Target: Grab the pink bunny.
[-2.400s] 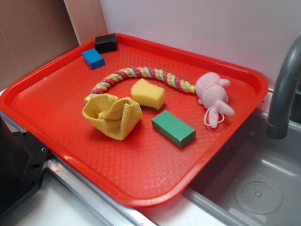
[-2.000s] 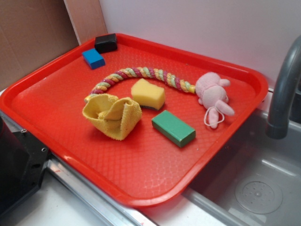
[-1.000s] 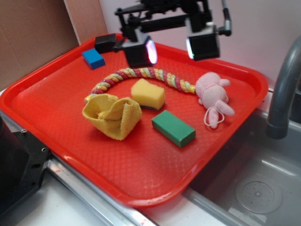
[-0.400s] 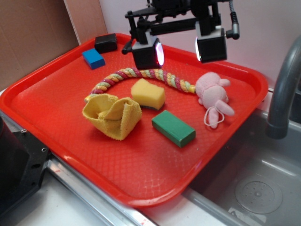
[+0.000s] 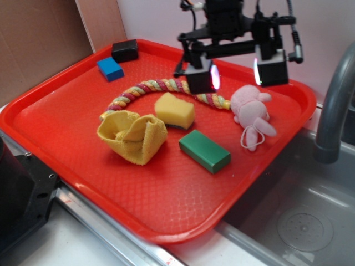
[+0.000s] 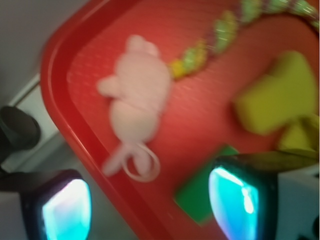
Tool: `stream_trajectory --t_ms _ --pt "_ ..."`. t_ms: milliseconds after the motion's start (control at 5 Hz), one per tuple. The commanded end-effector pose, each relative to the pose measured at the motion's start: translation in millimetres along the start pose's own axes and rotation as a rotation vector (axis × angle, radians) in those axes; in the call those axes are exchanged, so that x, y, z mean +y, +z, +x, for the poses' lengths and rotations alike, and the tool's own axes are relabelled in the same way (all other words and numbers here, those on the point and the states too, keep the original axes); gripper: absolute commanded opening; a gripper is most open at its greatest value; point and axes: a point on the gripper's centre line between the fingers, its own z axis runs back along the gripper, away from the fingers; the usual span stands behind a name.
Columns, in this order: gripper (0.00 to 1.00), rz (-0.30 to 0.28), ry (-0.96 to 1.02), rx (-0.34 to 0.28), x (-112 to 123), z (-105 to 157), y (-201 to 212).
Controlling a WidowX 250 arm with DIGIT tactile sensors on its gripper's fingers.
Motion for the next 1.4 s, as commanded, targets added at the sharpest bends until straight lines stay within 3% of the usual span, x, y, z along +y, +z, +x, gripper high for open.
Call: stream_trajectory --t_ms 0,600,800,1000,1200 --pt "1.00 0.037 0.039 -0.071 -15 35 -9" --pt "1.00 0.147 0.099 0.002 15 52 -49" --pt "0.00 0.129 0.088 0.052 23 51 -51" --pt "0.00 0.069 0.060 0.036 31 40 -7" --pt "0.00 0.001 -0.001 -0.024 46 29 44"
